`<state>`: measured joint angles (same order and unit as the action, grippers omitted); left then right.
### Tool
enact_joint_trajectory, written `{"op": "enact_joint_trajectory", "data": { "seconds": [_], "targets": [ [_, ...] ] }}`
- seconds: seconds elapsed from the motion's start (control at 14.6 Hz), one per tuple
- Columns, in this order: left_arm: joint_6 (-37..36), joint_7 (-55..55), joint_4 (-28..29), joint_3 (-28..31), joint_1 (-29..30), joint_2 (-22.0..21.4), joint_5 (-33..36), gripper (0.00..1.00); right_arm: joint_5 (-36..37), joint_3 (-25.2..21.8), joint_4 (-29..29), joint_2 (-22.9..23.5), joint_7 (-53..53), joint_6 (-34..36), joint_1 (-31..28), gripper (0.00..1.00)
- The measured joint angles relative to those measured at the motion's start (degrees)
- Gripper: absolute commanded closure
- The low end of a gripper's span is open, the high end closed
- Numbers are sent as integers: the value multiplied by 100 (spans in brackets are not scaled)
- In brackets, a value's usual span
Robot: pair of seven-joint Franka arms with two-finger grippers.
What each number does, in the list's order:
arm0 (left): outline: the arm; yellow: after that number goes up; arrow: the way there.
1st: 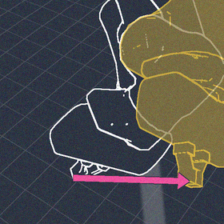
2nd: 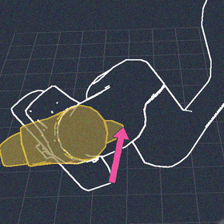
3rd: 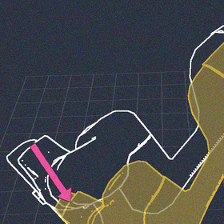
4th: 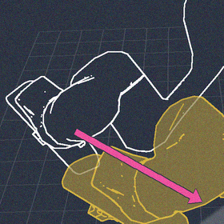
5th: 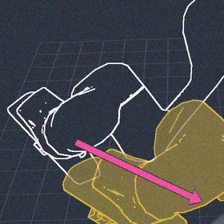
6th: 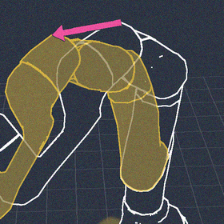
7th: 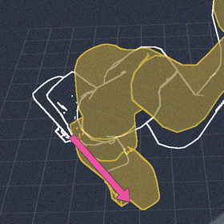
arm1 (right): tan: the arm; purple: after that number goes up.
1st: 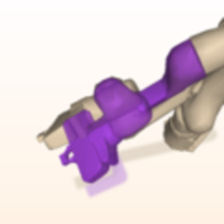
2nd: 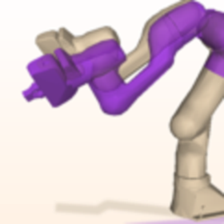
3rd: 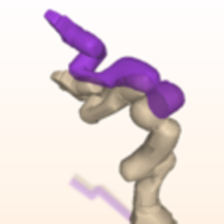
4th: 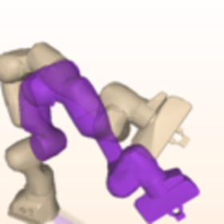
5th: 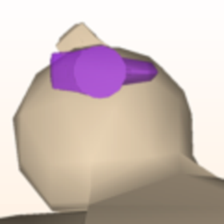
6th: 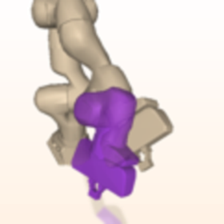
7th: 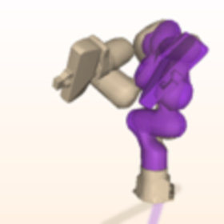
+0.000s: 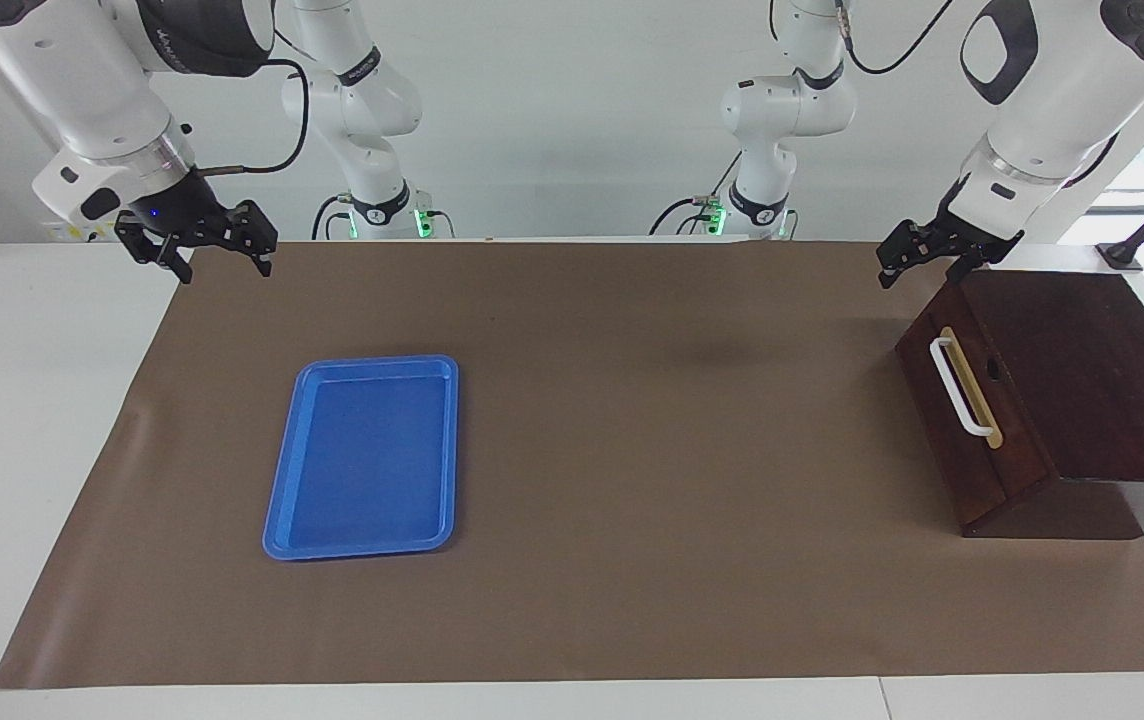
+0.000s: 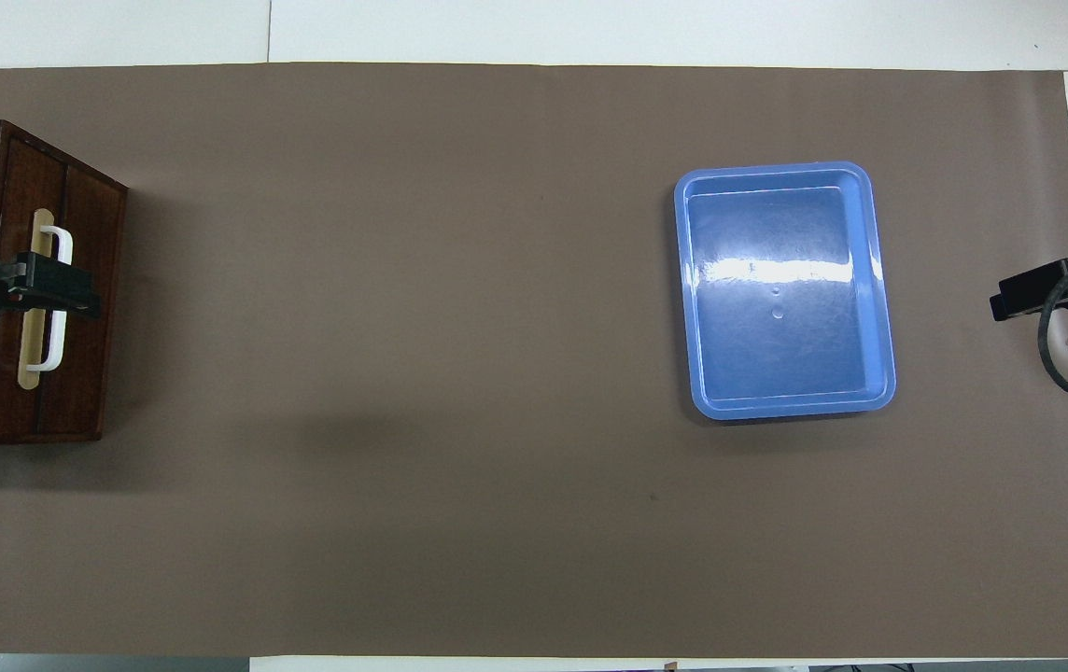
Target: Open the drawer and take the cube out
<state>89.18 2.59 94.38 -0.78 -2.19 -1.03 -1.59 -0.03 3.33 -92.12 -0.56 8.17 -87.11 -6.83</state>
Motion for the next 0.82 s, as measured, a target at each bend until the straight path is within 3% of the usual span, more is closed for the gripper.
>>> {"op": "enact_joint_trajectory", "data": {
  "seconds": [0.68,0.82],
  "targets": [
    [180,-39,-13,4,0,1,6,0,0,0,0,-4,0,0,0,0],
    [277,-48,43,5,-12,1,340,0,0,0,0,-4,0,0,0,0]
  ]
}}
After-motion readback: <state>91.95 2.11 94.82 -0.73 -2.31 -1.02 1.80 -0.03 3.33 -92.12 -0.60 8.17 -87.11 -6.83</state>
